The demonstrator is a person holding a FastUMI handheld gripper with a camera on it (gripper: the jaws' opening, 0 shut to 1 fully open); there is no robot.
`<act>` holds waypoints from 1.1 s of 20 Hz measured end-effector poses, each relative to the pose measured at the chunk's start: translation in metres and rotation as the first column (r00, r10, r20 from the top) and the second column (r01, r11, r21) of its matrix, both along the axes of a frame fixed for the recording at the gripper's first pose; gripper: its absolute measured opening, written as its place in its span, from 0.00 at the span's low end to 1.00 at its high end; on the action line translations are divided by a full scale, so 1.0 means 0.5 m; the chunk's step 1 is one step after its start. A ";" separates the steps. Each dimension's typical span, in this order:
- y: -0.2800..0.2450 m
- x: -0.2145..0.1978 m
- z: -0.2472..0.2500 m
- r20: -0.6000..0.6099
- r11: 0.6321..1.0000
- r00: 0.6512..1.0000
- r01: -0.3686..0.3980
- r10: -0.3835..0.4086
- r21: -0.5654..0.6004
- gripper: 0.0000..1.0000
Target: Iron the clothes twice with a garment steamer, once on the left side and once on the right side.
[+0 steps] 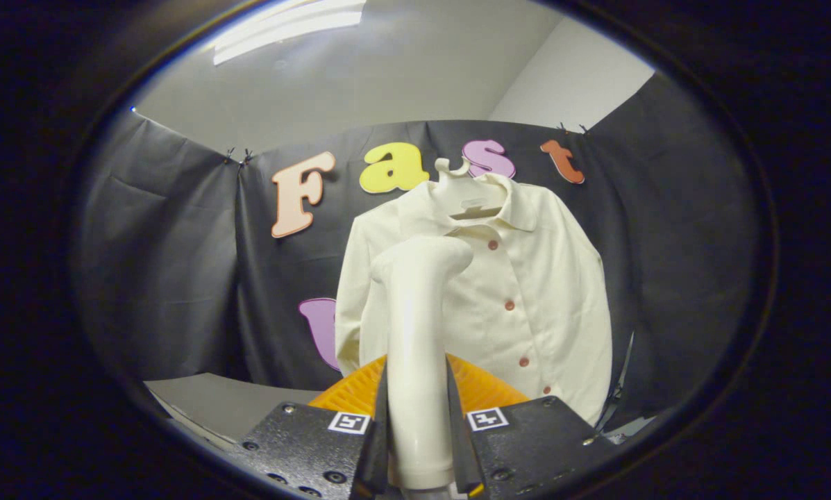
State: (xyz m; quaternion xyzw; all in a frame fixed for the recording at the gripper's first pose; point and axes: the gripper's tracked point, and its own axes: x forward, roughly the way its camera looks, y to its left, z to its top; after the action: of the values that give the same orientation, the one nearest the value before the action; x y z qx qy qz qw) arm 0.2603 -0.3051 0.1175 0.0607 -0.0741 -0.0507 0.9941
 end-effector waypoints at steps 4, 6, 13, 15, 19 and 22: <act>-0.019 0.058 -0.013 -0.003 0.999 0.999 -0.032 0.032 0.024 0.36; -0.026 0.081 -0.030 -0.007 0.998 0.999 -0.053 0.053 0.041 0.36; -0.041 0.071 -0.101 -0.014 0.989 0.996 -0.090 0.092 0.115 0.36; -0.046 0.062 -0.122 -0.026 0.989 0.995 -0.089 0.092 0.116 0.36; -0.054 0.043 -0.184 -0.061 0.988 0.994 -0.084 0.093 0.130 0.36; -0.049 0.032 -0.235 -0.087 0.986 0.991 -0.087 0.100 0.145 0.36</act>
State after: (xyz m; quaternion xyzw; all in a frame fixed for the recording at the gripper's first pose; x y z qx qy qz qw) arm 0.2765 -0.3298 -0.0001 0.1319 -0.0205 -0.0117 0.9910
